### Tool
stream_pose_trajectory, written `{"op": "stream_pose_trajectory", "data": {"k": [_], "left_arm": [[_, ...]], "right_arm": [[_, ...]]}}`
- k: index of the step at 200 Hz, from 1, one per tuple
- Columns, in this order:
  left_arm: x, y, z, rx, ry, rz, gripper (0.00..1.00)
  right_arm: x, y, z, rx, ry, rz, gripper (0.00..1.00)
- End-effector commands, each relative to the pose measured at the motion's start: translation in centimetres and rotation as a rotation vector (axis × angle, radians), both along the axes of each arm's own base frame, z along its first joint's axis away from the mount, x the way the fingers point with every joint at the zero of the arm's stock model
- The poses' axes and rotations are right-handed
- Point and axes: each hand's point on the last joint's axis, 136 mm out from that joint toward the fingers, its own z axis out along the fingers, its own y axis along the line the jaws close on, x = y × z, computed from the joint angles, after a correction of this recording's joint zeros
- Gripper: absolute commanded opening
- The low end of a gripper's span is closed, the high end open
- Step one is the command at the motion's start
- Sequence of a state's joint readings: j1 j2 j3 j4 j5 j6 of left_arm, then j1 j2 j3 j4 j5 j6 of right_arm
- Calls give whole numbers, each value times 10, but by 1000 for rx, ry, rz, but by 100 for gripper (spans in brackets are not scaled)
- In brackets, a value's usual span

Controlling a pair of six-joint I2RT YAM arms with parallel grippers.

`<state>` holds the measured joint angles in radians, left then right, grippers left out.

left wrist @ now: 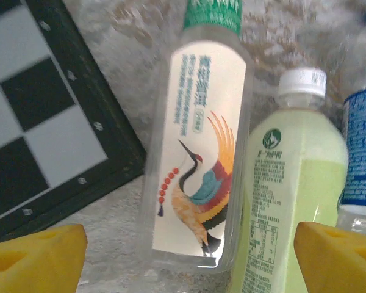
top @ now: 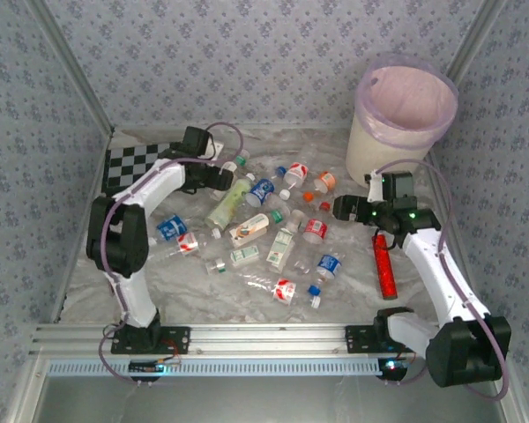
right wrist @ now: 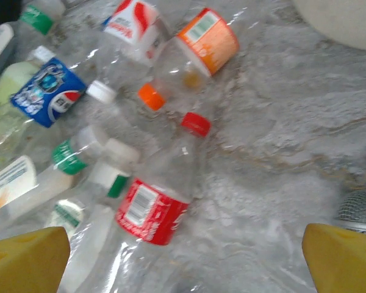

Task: Put the plastic bottles in the bin

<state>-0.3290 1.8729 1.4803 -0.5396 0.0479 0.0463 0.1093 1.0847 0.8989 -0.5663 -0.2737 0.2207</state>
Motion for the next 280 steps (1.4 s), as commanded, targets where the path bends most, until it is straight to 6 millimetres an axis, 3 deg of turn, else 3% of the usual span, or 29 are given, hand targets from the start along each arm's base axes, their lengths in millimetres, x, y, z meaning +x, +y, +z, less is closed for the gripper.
{"op": "stream_pose_trajectory", "data": {"k": [1,84,117,155,185,231,254,280], "left_arm": [[-4,-12,3,-29,48,-71,89],[23,-10,-30,25,70,-28,82],[24,-10,-44,38,93,-21,76],[26,-11,-46,40,92,-15,65],[30,-13,-21,31,39,-15,57],[26,-9,52,-4,-109,7,54],[9,-16,85,-52,-178,3,54],[-27,-42,102,-162,-218,-19,54]], "right_arm": [[-12,16,12,65,33,79,99],[-16,15,9,46,49,89,96],[-17,13,12,37,42,84,96],[-17,13,18,34,23,84,95],[-13,16,28,50,1,90,95],[-1,39,63,172,-73,136,94],[12,62,92,300,-143,188,92],[27,90,120,425,-180,242,90]]}}
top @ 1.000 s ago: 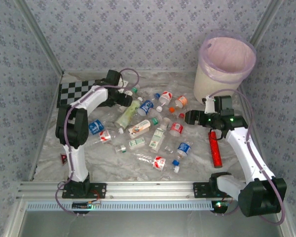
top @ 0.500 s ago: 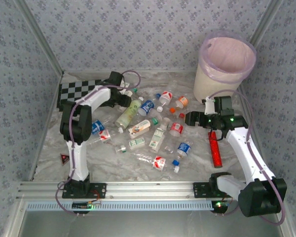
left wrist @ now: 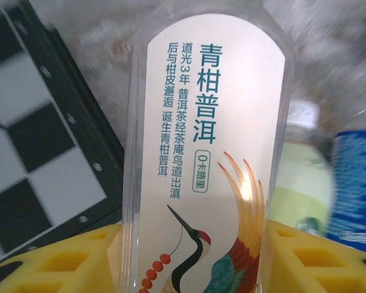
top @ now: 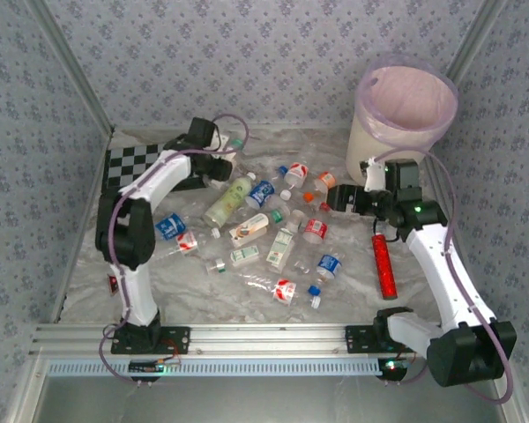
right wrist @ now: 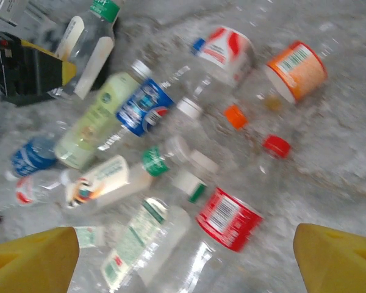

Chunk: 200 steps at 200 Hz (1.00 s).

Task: Put the plastic bottles in the bin

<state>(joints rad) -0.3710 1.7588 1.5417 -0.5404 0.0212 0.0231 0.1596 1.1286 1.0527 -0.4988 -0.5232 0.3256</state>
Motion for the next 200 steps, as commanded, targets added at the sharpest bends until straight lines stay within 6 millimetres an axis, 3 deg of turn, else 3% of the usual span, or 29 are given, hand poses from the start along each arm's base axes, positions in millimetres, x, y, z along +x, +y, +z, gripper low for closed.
{"op": "stream_pose_trajectory", "data": {"k": [1,28,45,51,80,106,129,163,182,200], "left_arm": [[-31,-27,25,-115,-53,-22,54],[-71,-63,36,-275,-91,-60,54],[-94,-86,43,-368,-113,-90,54],[-101,-94,44,-391,-118,-107,54],[-125,-118,48,-429,-138,-152,54],[-131,-125,44,-418,-139,-131,53],[-135,-131,44,-419,-157,-118,53],[-138,-146,49,-462,-161,-150,53],[-142,-155,52,-464,-159,-182,53],[-146,-158,53,-458,-154,-196,53]], "right_arm": [[16,34,47,175,-75,77,90],[36,60,68,241,-129,97,88],[48,73,67,256,-130,103,87],[53,78,80,269,-157,114,87],[70,93,70,266,-132,129,83],[84,92,47,209,-61,109,79],[90,88,25,144,9,82,82],[95,95,22,189,25,106,84],[101,93,22,187,18,98,79],[106,90,26,199,9,89,64]]}}
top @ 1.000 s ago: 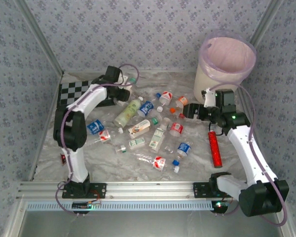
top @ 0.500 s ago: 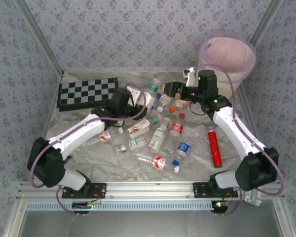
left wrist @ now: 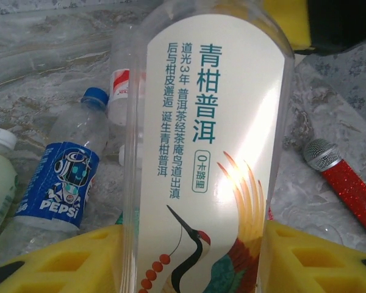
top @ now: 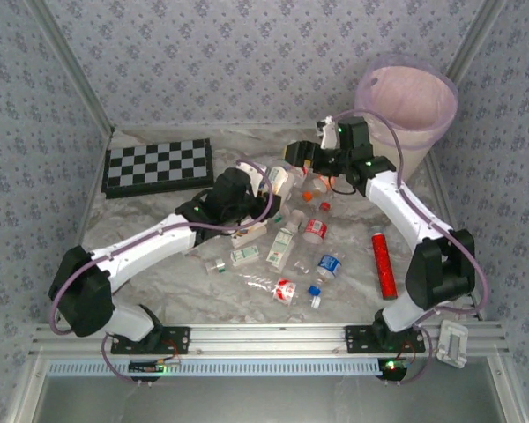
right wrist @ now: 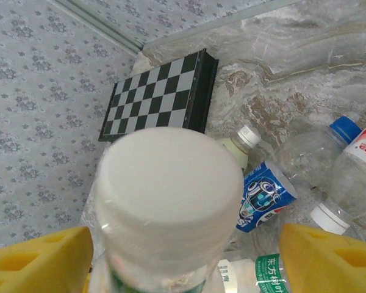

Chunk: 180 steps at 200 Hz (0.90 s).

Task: Put the plastic bottles in the bin

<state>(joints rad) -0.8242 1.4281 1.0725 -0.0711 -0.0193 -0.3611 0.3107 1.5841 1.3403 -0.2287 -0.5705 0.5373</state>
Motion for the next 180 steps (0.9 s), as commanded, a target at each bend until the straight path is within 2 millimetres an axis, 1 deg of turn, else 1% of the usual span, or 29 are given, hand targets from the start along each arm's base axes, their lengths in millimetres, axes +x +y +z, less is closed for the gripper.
{"op": "stream_pose_trajectory", "data": {"k": [1,29,49,56,66,78,90,96,103,127,140,150,164,180], "left_arm": [[-1,-12,23,-49,-40,-18,53],[-6,-14,18,-50,-26,-22,54],[-8,-14,23,-65,-34,-21,56],[-9,-14,26,-73,-38,-22,59],[-10,-12,31,-80,-43,-18,65],[-10,-8,35,-79,-50,-5,77],[-9,1,37,-62,-51,27,89],[-8,7,34,-42,-47,55,94],[-6,15,30,-14,-37,93,99],[-5,44,13,78,-2,213,99],[-8,52,5,88,11,234,99],[-11,56,0,86,22,242,99],[-14,59,-4,84,33,249,99],[-15,64,-6,87,35,264,99]], "right_arm": [[9,-2,22,33,-39,-2,63],[11,-6,33,30,-69,-5,47],[11,-9,42,13,-94,-6,39],[10,-12,47,5,-108,-9,38],[10,-16,59,-12,-145,-14,35],[10,-27,76,-55,-202,-37,33],[12,-44,97,-115,-270,-83,29],[12,-53,108,-149,-307,-110,26],[14,-67,121,-193,-351,-150,23],[18,-118,167,-360,-489,-338,10],[21,-145,193,-402,-548,-447,5],[23,-162,209,-424,-589,-510,0],[26,-187,231,-445,-640,-599,0],[28,-210,249,-471,-675,-685,0]]}}
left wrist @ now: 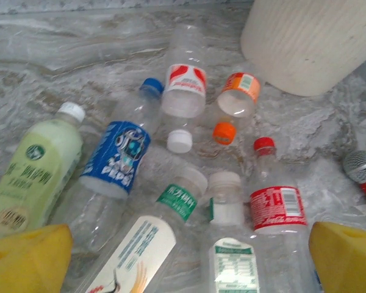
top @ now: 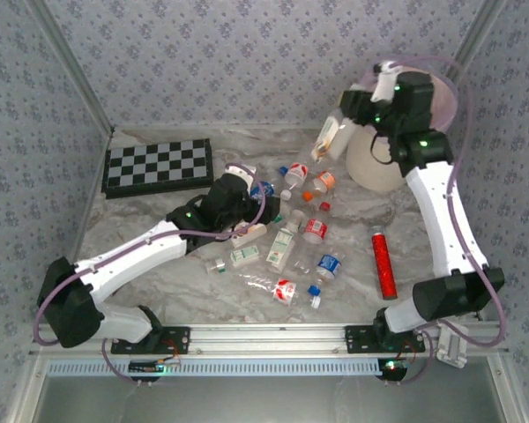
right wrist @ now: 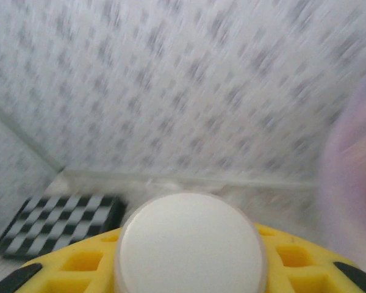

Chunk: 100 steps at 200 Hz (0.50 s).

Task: Put the plastic bottles in the bin

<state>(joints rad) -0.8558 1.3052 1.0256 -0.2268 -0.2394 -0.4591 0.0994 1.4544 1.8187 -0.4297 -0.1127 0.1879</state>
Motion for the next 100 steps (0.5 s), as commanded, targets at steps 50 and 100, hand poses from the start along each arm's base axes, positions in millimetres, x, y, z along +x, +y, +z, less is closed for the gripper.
{"op": "stream_pose_trajectory", "data": {"k": [50,100], "left_arm": [[-7,24,-1,1,4,83,99],[-11,34,-9,-2,16,110,99]], "right_arm": [[31,-92,55,-191,-209,-398,0],[78,-99,16,-330,-125,-435,0]]}}
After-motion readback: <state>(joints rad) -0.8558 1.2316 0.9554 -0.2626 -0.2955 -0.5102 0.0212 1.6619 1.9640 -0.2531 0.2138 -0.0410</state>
